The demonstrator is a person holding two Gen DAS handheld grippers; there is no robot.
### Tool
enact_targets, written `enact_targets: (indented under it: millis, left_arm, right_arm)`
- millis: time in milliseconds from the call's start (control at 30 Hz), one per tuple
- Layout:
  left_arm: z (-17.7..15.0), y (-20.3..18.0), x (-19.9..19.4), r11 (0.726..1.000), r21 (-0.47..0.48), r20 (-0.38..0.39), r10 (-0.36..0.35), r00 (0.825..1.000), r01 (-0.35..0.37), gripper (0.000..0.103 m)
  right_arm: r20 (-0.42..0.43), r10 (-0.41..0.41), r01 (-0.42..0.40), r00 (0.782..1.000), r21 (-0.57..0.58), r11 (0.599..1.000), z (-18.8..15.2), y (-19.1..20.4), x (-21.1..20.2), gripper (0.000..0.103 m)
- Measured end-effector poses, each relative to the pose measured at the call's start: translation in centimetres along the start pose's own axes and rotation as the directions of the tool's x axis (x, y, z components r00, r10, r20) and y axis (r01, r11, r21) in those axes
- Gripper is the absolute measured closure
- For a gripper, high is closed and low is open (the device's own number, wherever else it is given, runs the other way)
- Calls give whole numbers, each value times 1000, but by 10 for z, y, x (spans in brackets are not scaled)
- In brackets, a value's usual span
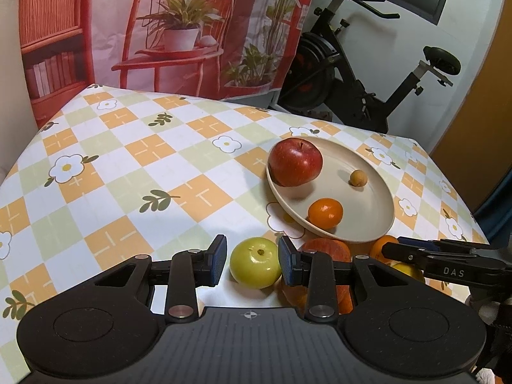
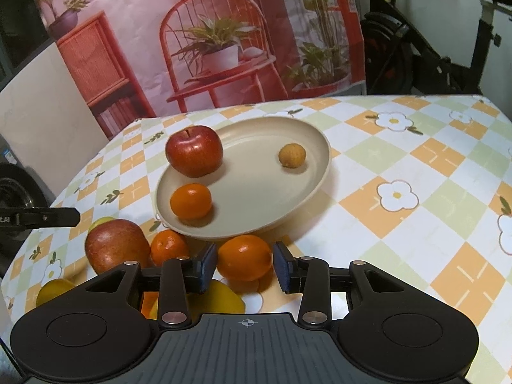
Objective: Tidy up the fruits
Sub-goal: 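Close the left gripper on the green apple while the right gripper grasps the tangerine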
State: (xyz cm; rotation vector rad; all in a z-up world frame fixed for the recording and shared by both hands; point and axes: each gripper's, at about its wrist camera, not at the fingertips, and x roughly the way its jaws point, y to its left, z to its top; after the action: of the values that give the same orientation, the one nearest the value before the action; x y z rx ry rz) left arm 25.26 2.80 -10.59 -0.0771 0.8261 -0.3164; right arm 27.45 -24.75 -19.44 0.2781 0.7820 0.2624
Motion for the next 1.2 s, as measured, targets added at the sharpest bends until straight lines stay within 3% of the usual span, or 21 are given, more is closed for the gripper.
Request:
enact_targets:
  millis: [533, 1033, 1200]
  left_arm:
    - [-3, -1, 3, 1000, -3, -8, -5, 1000, 5, 66]
    - [-3, 2, 6, 1000, -18, -14, -4, 1000, 3, 66]
    - [-3, 2, 12, 1000, -13, -17, -9, 1000, 9, 60]
  right_arm:
    - [-39, 70, -67, 997, 67, 996, 2, -8, 13, 67]
    - [28, 66, -68, 997, 86, 994, -3, -15, -3, 68]
    - [45, 61, -65, 997, 85, 994, -1, -16, -7, 68]
